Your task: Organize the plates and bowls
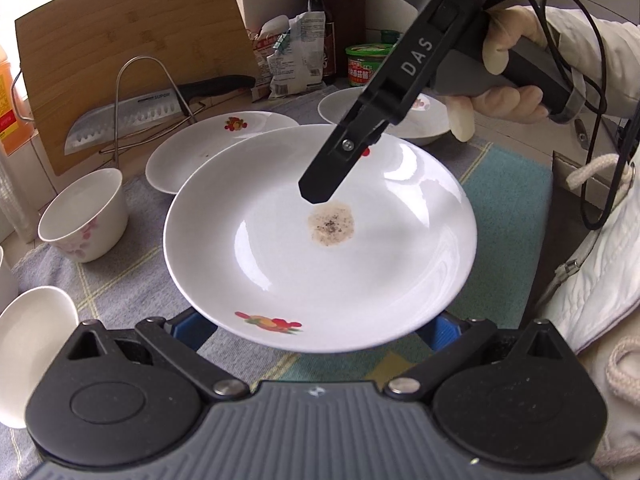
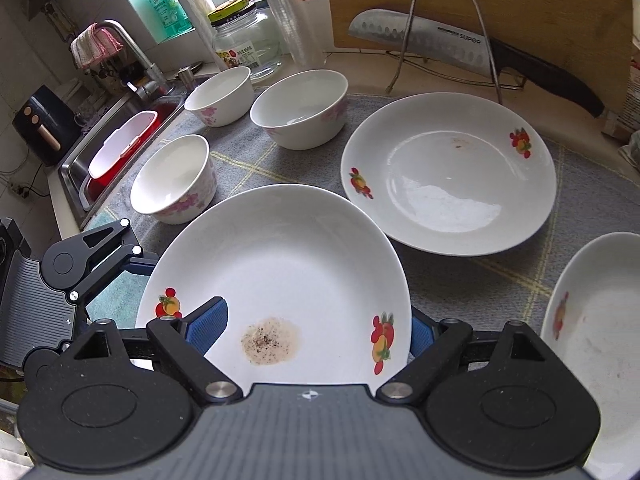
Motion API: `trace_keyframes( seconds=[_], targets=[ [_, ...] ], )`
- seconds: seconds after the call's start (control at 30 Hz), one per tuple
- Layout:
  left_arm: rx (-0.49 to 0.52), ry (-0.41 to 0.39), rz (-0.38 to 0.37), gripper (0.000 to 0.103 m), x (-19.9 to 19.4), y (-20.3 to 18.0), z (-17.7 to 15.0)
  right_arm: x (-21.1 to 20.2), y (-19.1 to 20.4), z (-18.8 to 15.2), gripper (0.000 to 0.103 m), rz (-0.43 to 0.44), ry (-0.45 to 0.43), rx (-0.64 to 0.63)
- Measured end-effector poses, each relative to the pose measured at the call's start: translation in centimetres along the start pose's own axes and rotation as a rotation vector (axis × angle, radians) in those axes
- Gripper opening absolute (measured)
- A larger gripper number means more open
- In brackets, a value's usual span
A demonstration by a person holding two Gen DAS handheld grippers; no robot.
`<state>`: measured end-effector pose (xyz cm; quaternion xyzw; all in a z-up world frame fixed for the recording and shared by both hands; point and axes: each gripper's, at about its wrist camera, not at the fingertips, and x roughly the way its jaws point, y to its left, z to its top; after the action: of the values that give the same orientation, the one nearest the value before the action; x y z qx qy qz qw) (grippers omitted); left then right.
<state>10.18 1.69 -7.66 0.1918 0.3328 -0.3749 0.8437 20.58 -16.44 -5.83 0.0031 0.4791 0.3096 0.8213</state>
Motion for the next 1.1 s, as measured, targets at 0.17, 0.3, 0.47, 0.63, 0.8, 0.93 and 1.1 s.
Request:
trace_keyframes(
  seconds=[0.17,0.3,0.47,0.63,0.8,0.93,1.1],
  targets=[
    [0.041,-0.013,-0.025,0.102,1.6,-1.3,2.3,-2.1,-2.2,-0.9,0.093,-0.031,-0.025,0.032],
    [0.063,-0.023,-0.054,0.102,2.9,-2.2,4.0,-3.8,-4.2,-1.6,0.093,-0.052,-0.047,0.059],
    [0.097,-0.033,-0.084,0.102,4.7,-3.4,6.3,-5.7,-6.4,-2.4,0.093,-0.087,-0.072,0.091],
    [0.122,-0.041,-0.112,0.102,6.6,-4.4,8.3,-7.5,-8.9,-3.4,0.093,-0.115,-0.099,0.122],
    [0.136,-0.048,-0.134,0.102,8.3,-5.3,10.1,-9.0,-11.1,-4.0,0.093,-0.138,-0.120,0.146],
    [0.144,-0.043,-0.145,0.102,10.0,-6.0,11.3,-9.8,-12.7,-4.3,0.093,-0.152,-0.134,0.162],
    [0.141,-0.039,-0.155,0.102,11.3,-6.7,12.3,-10.3,-14.6,-4.8,0.093,-0.162,-0.143,0.176]
  ],
)
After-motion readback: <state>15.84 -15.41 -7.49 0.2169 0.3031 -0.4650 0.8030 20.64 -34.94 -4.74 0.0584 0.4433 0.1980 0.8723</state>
